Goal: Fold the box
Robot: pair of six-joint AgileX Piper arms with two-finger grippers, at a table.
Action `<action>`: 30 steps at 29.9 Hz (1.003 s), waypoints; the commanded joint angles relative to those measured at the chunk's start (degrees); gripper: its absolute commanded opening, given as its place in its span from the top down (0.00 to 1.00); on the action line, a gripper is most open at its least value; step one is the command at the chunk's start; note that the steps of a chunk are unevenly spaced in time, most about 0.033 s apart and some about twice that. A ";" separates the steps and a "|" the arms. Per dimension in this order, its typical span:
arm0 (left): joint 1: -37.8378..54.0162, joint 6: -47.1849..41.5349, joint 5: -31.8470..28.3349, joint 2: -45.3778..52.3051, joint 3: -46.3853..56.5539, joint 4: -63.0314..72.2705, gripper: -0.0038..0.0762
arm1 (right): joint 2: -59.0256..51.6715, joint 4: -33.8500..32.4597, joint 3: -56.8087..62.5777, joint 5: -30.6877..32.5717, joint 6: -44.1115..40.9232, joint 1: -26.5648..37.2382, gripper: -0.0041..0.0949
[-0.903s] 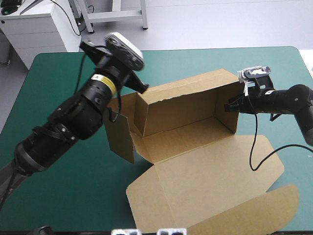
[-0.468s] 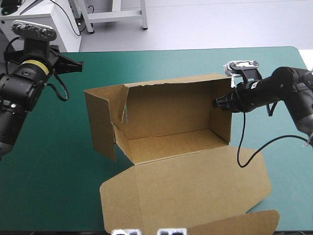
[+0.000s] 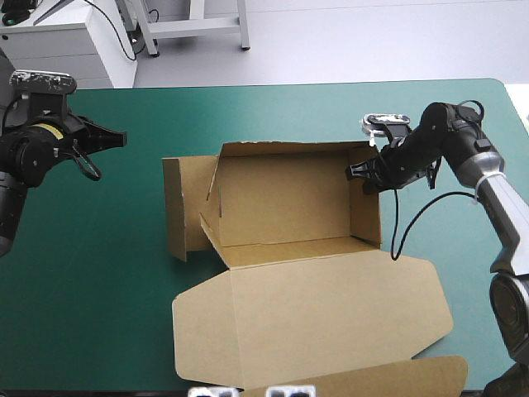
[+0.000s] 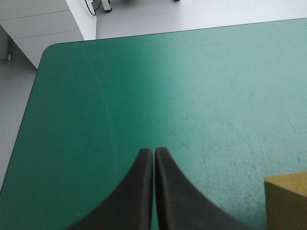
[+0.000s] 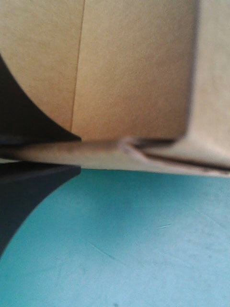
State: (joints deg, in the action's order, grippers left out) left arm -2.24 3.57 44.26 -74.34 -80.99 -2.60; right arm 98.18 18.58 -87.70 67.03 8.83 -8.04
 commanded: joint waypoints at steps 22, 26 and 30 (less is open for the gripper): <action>0.12 2.88 -1.85 1.12 -1.56 3.61 0.95 | 0.68 1.38 -23.12 3.74 -1.00 -1.23 0.49; 0.12 2.88 -1.53 1.12 -1.56 3.61 0.95 | -0.37 -0.26 -28.16 4.66 -2.61 -1.23 0.49; 0.12 3.02 -1.12 1.12 -1.56 3.61 0.95 | -2.14 -2.90 -26.92 4.66 -4.58 -1.23 0.49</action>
State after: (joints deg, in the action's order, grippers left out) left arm -2.24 6.49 46.22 -74.83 -80.95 0.31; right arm 99.78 16.96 -113.87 71.28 5.73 -9.54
